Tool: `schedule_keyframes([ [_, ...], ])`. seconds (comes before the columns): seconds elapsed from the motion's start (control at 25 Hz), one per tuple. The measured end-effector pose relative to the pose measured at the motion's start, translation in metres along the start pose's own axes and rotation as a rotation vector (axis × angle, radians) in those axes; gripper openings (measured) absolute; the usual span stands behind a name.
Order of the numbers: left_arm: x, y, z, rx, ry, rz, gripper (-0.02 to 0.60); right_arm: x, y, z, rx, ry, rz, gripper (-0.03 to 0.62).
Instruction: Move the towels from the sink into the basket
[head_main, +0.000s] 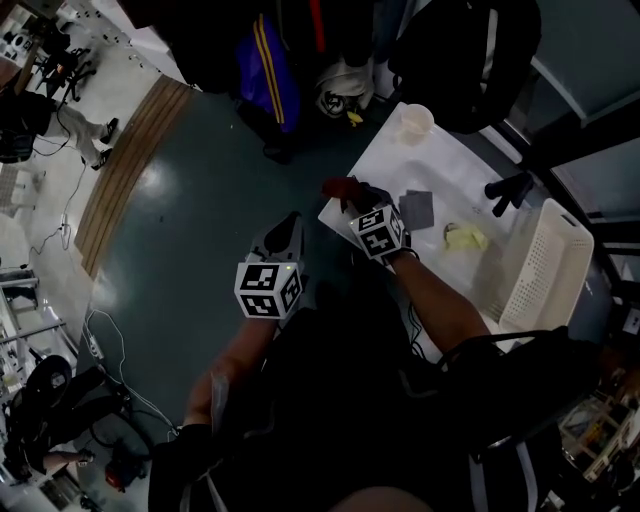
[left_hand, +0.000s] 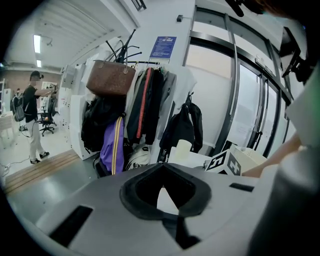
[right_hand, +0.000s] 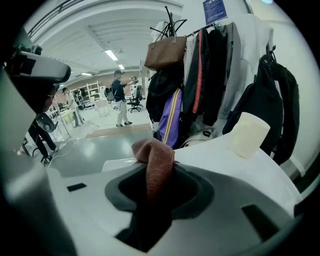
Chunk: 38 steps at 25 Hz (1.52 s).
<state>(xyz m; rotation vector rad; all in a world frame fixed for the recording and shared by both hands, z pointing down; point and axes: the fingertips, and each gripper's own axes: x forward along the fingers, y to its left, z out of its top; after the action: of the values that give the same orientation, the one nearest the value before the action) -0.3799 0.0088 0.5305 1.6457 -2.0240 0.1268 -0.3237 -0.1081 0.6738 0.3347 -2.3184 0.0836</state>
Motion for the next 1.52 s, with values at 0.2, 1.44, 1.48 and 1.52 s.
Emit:
schedule_keyframes([
  [0.2, -0.008, -0.017, 0.021, 0.03, -0.052, -0.057, 0.003, -0.015, -0.004, 0.003, 0.082, -0.048, -0.015, 0.114],
  [1.44, 0.002, -0.243, 0.069, 0.294, -0.151, -0.587, 0.003, -0.291, -0.094, -0.024, 0.35, -0.322, -0.301, 0.117],
  [1.48, 0.005, -0.254, 0.071, 0.282, -0.148, -0.601, 0.003, -0.3, -0.103, -0.027, 0.352, -0.328, -0.317, 0.117],
  [1.52, 0.009, -0.263, 0.072, 0.274, -0.146, -0.61, 0.003, -0.309, -0.112, -0.03, 0.357, -0.335, -0.334, 0.116],
])
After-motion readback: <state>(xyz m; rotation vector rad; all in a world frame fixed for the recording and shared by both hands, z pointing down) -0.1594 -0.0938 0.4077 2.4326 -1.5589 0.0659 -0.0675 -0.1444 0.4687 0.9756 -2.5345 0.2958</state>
